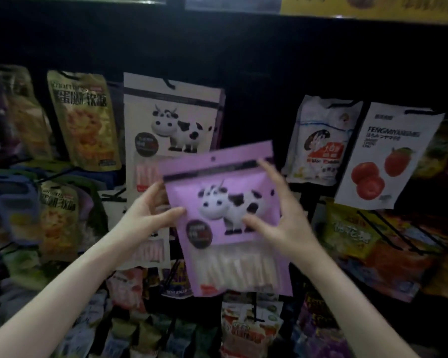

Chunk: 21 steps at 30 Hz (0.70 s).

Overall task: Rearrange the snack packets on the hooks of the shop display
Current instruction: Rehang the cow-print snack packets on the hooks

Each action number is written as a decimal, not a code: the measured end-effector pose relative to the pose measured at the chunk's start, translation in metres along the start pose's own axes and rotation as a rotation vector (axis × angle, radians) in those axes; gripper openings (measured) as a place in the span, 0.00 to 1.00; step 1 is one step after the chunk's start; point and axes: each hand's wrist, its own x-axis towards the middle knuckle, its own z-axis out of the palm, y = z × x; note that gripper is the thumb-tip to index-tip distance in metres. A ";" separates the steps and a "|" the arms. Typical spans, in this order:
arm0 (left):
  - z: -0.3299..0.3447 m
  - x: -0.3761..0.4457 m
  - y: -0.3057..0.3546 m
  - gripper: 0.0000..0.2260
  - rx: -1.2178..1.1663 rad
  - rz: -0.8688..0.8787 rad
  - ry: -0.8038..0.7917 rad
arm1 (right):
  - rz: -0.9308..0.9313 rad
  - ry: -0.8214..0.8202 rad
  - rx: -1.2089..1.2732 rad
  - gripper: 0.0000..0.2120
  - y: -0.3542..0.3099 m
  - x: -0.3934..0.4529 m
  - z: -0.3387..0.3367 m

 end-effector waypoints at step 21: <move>-0.014 0.018 -0.120 0.23 1.210 0.443 -0.231 | 0.420 -0.090 -0.171 0.36 0.079 -0.040 0.110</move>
